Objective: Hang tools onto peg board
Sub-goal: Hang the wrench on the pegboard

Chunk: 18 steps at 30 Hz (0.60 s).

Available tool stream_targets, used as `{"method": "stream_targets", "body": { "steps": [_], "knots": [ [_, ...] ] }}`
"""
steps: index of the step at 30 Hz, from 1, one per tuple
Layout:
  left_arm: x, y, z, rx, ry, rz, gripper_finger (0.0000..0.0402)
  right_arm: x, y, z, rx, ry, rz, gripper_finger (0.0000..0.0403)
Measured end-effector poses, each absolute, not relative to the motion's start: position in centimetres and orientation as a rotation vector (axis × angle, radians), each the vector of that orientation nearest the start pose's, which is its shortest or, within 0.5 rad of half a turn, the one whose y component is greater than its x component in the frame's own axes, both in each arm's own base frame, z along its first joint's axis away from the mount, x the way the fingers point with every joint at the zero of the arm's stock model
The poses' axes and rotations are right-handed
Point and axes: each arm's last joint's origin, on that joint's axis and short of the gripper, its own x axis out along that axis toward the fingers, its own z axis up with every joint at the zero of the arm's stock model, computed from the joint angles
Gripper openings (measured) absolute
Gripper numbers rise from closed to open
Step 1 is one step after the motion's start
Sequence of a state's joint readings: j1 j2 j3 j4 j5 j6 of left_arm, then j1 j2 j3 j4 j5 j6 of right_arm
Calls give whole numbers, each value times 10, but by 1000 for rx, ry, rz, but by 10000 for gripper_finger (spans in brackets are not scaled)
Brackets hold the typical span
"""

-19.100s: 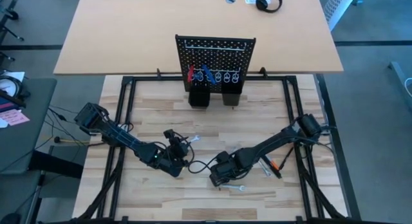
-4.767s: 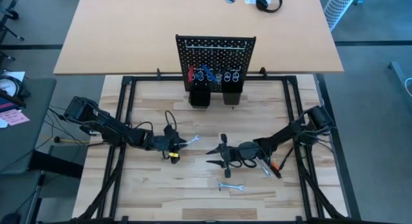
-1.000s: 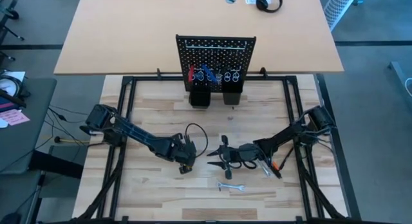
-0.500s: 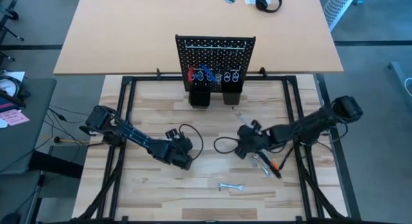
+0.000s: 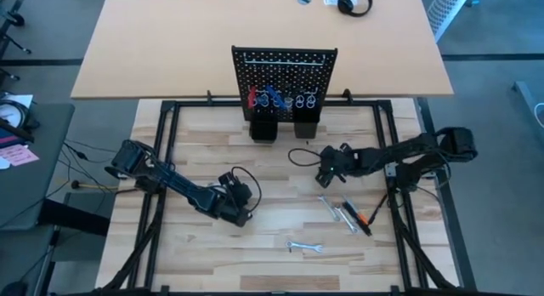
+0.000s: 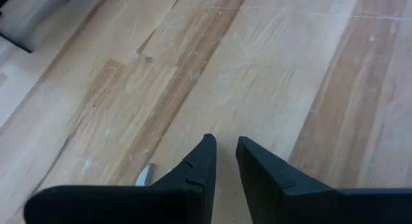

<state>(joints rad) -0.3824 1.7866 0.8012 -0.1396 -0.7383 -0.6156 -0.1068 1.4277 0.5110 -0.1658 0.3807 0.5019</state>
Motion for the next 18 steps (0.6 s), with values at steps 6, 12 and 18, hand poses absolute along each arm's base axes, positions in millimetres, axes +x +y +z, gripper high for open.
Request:
{"method": "stream_targets", "body": {
  "steps": [6, 12, 18],
  "knots": [
    [287, -96, 111, 40, 795, 563, 62, 206, -37, 109, 336, 963, -749, 149],
    [289, -100, 112, 19, 774, 532, 62, 194, -32, 93, 355, 940, -766, 53],
    [289, -103, 113, 15, 762, 516, 62, 197, -13, 97, 276, 841, -717, 37]
  ]
}}
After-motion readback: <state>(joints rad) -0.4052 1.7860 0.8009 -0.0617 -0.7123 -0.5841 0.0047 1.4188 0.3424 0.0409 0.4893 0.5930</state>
